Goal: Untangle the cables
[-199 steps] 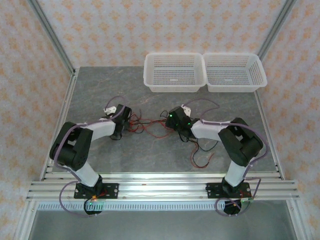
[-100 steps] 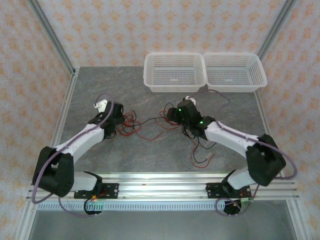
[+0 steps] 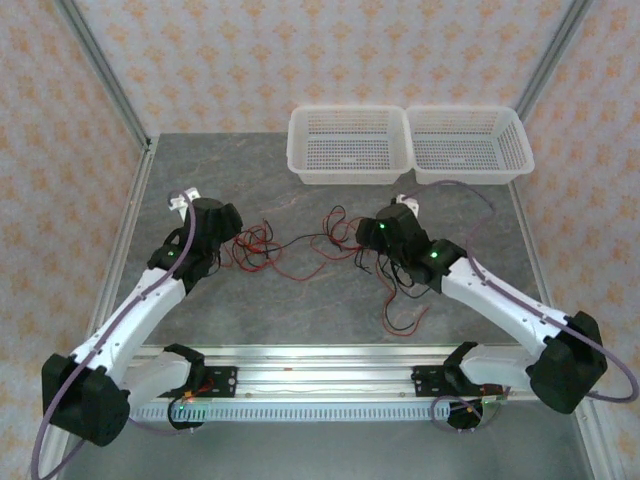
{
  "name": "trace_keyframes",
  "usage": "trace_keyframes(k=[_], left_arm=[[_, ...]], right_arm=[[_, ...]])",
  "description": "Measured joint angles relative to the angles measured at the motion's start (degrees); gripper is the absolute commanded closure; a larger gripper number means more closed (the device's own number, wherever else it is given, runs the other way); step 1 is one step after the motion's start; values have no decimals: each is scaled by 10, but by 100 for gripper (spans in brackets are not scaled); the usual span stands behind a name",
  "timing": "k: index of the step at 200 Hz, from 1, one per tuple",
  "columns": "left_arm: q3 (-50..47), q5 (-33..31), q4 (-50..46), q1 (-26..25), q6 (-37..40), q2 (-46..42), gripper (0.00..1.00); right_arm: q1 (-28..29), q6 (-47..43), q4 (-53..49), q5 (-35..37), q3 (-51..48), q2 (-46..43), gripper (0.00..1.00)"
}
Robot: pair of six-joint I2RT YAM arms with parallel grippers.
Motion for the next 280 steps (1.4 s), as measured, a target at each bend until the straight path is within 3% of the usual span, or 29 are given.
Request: trace_keyframes(k=[34, 83, 129, 144, 158, 230, 280], left_arm=[[1, 26, -2, 0, 3, -28, 18], [-3, 73, 0, 0, 6, -39, 18], [-16, 99, 1, 0, 6, -60, 18], [-19, 102, 2, 0, 6, -61, 18], [-21, 104, 3, 0, 6, -63, 18], [-29, 134, 9, -6, 4, -68, 20], [-29, 151, 37, -71, 13, -65, 22]], right_arm=[[0, 8, -19, 26, -39, -15, 26], [-2, 8, -21, 60, -46, 46, 32], [-25, -3, 8, 66, -46, 104, 60], [-30, -9, 16, 66, -46, 116, 77], [-30, -12, 17, 65, -43, 122, 100], [-30, -62, -14, 45, 90, 76, 100], [-30, -122, -41, -2, 218, 42, 100]])
